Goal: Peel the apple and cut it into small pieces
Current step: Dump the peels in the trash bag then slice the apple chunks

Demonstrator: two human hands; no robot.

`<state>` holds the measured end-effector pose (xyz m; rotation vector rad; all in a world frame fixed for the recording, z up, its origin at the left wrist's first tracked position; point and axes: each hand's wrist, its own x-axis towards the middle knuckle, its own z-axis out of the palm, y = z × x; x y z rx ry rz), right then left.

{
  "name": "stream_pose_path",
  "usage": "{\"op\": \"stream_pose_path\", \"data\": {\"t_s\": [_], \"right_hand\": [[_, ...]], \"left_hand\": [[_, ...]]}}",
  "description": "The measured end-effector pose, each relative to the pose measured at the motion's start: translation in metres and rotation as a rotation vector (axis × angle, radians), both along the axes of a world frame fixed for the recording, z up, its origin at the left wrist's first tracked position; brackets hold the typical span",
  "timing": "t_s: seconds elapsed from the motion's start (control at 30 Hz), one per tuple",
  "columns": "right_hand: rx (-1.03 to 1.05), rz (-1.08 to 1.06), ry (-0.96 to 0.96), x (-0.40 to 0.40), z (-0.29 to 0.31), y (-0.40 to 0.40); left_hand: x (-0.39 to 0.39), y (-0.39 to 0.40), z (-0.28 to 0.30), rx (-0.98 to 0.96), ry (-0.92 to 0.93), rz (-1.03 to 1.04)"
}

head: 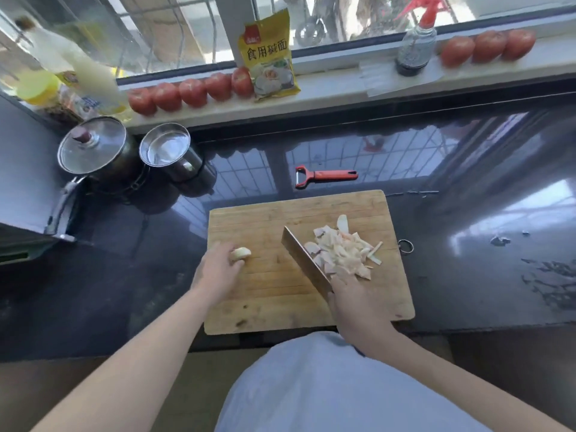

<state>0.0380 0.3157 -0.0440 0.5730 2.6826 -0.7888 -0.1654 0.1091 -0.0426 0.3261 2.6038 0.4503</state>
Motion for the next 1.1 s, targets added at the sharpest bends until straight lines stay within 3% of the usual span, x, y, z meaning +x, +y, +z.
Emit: {"op": "stream_pose_path", "data": {"t_s": [0.1,0.27,0.37,0.47,0.6,0.67,0.73,0.9,1.03,1.1], "right_hand": [[-0.002,-0.135,-0.022,0.002,-0.005,-0.016],[0.051,-0.385,-0.015,0.004,0.006,-0.015],[0.039,-0.411,-0.005,0.003,0.016,-0.022],[0.004,-0.429,-0.002,0.004,0.020,-0.034],[-0.051,-0.428,0.025,0.007,0.020,-0.048],[-0.078,-0.418,0.009,0.009,0.019,-0.051],[-0.086,-0.402,-0.016,0.010,0.019,-0.052],[-0.094,-0.347,-0.021,0.007,0.025,-0.045],[-0.104,-0.375,-0.035,0.013,0.024,-0.038],[-0.122,-0.399,-0.052,0.015,0.023,-0.034]], "left_hand": [[-0.014,0.001,-0.014,-0.066,-0.022,-0.139],[-0.006,0.005,-0.024,0.026,-0.096,-0.221],[0.019,0.009,-0.026,0.028,-0.271,-0.255],[0.021,0.004,-0.022,0.003,-0.197,-0.305],[-0.018,-0.013,-0.010,0.017,0.086,-0.708],[-0.032,-0.014,-0.013,-0.021,0.139,-1.014],[-0.030,-0.012,-0.023,-0.041,0.170,-1.159],[-0.012,0.002,-0.034,0.114,0.163,-0.893],[0.000,0.016,-0.031,0.047,-0.215,-0.455],[0.009,0.016,-0.035,0.016,-0.364,-0.340]]}}
